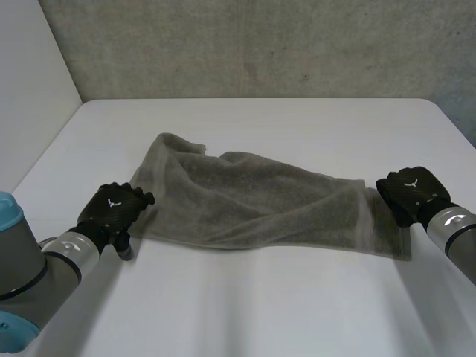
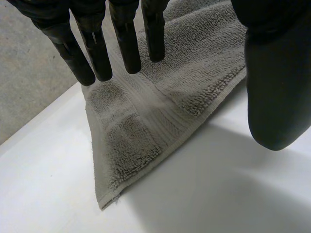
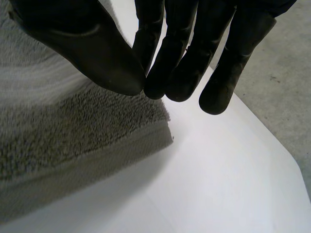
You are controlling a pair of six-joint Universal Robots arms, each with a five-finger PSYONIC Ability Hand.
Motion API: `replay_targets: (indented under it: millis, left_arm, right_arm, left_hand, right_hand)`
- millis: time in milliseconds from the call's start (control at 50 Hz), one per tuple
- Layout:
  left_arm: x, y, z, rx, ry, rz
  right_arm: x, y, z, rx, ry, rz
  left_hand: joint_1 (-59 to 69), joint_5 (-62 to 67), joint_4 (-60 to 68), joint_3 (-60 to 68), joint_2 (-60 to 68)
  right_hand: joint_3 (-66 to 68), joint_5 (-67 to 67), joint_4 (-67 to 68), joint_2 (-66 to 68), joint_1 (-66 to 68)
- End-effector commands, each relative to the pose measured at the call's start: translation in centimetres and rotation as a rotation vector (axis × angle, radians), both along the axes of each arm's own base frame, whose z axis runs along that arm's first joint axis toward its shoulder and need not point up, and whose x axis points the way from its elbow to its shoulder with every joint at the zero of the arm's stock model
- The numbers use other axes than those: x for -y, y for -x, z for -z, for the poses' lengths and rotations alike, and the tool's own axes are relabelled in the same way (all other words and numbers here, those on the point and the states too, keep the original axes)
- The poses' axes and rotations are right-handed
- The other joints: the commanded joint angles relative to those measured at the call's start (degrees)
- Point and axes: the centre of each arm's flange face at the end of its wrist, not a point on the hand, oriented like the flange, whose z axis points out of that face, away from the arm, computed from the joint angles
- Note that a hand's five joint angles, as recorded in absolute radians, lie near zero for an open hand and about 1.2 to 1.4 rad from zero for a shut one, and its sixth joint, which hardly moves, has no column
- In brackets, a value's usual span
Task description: Fold the towel.
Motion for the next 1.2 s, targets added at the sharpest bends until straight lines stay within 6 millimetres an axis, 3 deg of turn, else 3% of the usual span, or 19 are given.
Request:
replay_targets:
  millis: [20, 100, 140, 240, 400, 740, 1200]
  left_arm:
    - [0.8, 0.0, -0.3, -0.005, 0.040, -0.004]
    - [1.2, 0.0, -0.5, -0.007, 0.057, -0.005]
    - [1.4, 0.1, -0.4, -0.007, 0.058, -0.004]
    - [1.3, 0.1, -0.3, -0.007, 0.055, -0.002]
    - [1.3, 0.2, -0.3, -0.007, 0.055, -0.001]
    - [1.3, 0.1, -0.3, -0.009, 0.054, -0.004]
    - [1.3, 0.1, -0.2, -0.008, 0.053, -0.004]
  right_arm:
    - [0.1, -0.2, -0.4, 0.091, -0.037, 0.010]
    - [-0.3, -0.4, -0.3, 0.095, -0.051, -0.010]
    - [-1.1, -0.8, 0.0, 0.111, -0.092, -0.054]
    - [-2.4, -1.2, 0.7, 0.133, -0.170, -0.113]
    - [-3.3, -1.2, 1.6, 0.116, -0.210, -0.130]
    - [-3.0, -0.7, 2.5, 0.017, -0.170, -0.156]
    - [-1.7, -0.8, 2.8, -0.001, -0.117, -0.144]
  left_hand:
    - [-0.9, -11.3, 0.9, -1.1, -0.3]
    - [0.5, -10.0, 2.2, 0.3, 1.1]
    - [0.8, -9.6, 2.5, 0.6, 1.4]
    - [0.8, -9.6, 2.5, 0.6, 1.4]
    - [0.8, -9.6, 2.5, 0.6, 1.4]
    - [0.8, -9.6, 2.5, 0.6, 1.4]
    - [0.6, -9.8, 2.4, 0.4, 1.2]
  right_hand:
    - [3.3, 2.5, 2.9, 3.8, 2.8]
    - [3.0, 2.2, 2.6, 3.5, 2.5]
    - [-21.2, -22.1, -21.6, -20.8, -21.7]
    - [-40.0, -40.8, -40.4, -39.5, -40.5]
    - [-40.9, -41.7, -41.3, -40.4, -41.4]
    - [-44.4, -45.2, -44.8, -43.9, -44.9]
    - [-30.8, -31.6, -31.2, -30.3, -31.3]
